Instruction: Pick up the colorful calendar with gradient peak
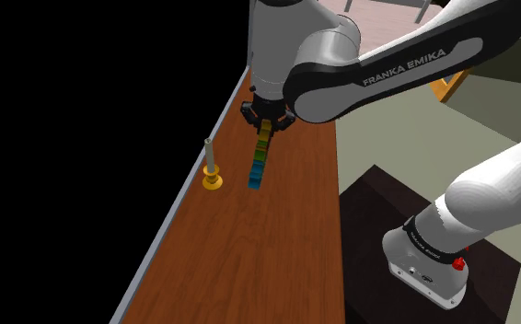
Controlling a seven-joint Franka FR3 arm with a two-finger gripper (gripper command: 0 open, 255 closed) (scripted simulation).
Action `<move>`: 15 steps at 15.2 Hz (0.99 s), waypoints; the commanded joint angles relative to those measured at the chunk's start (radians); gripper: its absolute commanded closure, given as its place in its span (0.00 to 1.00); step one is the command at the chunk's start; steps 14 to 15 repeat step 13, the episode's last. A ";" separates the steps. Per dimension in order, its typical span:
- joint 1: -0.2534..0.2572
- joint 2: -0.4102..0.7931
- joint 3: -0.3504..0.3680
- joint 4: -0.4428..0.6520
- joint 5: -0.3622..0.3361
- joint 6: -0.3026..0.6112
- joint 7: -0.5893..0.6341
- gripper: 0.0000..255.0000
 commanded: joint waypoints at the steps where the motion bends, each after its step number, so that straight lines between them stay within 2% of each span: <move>1: 0.006 -0.020 -0.008 0.011 0.019 -0.025 -0.020 1.00; 11: 0.024 -0.088 -0.043 0.092 0.078 -0.154 -0.089 1.00; 15: 0.025 -0.088 -0.043 0.093 0.079 -0.156 -0.090 1.00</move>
